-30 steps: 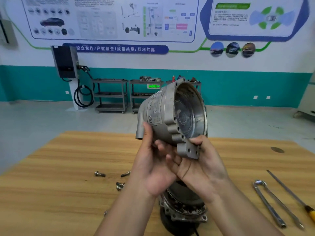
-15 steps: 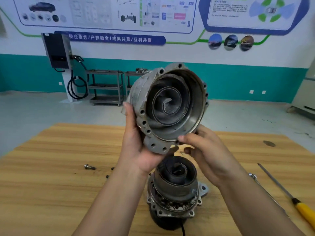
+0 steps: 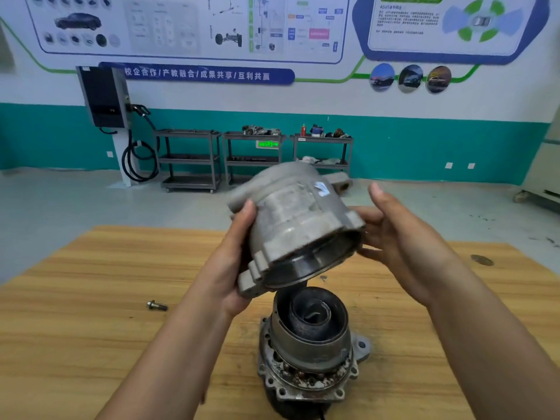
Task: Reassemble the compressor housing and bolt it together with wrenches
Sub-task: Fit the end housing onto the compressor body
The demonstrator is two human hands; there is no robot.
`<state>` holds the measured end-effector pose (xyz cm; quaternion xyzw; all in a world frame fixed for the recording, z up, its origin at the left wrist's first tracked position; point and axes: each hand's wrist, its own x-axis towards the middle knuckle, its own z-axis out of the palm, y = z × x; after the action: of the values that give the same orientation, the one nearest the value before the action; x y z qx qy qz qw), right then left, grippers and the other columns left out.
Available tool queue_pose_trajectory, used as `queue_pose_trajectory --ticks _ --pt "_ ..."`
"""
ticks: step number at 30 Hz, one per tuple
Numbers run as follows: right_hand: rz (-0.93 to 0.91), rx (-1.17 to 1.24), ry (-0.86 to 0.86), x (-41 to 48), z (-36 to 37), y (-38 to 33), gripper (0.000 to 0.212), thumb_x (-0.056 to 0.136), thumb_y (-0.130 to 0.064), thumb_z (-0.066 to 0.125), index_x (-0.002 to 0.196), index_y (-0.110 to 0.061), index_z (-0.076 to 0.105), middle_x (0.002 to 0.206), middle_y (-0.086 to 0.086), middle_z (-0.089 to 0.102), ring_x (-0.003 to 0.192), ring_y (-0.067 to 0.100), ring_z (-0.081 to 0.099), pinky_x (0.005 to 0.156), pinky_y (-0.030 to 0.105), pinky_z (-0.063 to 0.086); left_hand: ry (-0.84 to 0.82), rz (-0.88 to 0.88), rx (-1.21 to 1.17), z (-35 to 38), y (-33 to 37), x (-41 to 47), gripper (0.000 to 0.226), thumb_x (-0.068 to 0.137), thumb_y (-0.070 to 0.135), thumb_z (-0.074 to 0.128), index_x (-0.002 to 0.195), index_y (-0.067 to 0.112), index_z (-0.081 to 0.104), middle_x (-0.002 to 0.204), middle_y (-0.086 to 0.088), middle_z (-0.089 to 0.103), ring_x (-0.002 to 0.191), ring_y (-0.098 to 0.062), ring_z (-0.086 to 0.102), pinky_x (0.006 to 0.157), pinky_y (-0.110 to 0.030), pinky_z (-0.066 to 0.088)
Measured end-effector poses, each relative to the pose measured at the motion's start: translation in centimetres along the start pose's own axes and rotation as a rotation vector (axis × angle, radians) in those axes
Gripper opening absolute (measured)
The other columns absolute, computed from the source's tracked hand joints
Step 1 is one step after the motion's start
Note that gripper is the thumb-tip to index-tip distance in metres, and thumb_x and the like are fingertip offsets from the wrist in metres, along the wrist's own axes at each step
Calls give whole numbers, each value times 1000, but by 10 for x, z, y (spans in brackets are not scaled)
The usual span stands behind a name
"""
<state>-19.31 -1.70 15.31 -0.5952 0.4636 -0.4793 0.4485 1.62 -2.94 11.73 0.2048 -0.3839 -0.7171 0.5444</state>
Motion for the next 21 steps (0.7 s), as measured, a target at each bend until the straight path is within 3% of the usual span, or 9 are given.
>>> queue_pose_trajectory --ticks 2,4,7,11,15,17,19,21 --pt "-28 -36 -34 -2 7 0 66 56 -75 51 89 -23 75 90 -4 74 87 12 68 79 33 47 79 31 166 3 -2 1 57 58 49 78 103 14 71 106 -12 72 94 -27 70 73 -41 58" --pt "-80 34 -6 -7 11 7 58 58 -67 59 84 -17 75 86 -1 75 79 11 70 72 28 48 130 76 318 6 -1 3 67 49 43 82 108 15 64 101 -6 73 92 -23 70 74 -39 58" --pt "-146 154 50 -11 11 21 64 57 -61 68 96 -11 70 94 4 74 88 16 70 73 30 51 88 139 443 11 4 5 65 49 42 82 105 19 59 91 2 75 85 -14 71 66 -28 57" --pt "-229 206 74 -13 12 28 82 50 -72 74 108 -15 66 103 3 73 96 18 68 74 29 56 30 224 568 15 14 12 100 20 61 88 107 21 57 92 6 74 89 -11 70 69 -22 55" --pt "-276 213 77 -18 15 41 73 49 -71 76 103 -24 68 99 0 73 91 16 69 64 24 54 -31 285 710 11 16 10 98 26 66 85 107 21 55 95 10 72 93 -8 68 73 -21 53" --pt "-300 203 64 -22 15 48 64 51 -69 77 100 -30 70 95 -3 73 87 11 69 61 21 53 -61 297 776 8 16 7 85 33 55 86 104 22 53 92 16 71 92 -6 67 73 -19 52" --pt "-319 207 65 -25 16 54 61 52 -68 77 98 -28 70 90 -7 73 81 5 67 59 16 50 -81 288 815 6 16 4 68 44 41 78 105 23 53 95 17 71 94 -5 66 75 -18 51" --pt "-327 224 74 -27 16 60 65 51 -67 78 97 -22 69 85 -9 72 76 1 65 58 14 48 -94 278 868 4 17 2 71 46 42 79 109 24 54 105 12 70 102 -8 65 80 -21 50"
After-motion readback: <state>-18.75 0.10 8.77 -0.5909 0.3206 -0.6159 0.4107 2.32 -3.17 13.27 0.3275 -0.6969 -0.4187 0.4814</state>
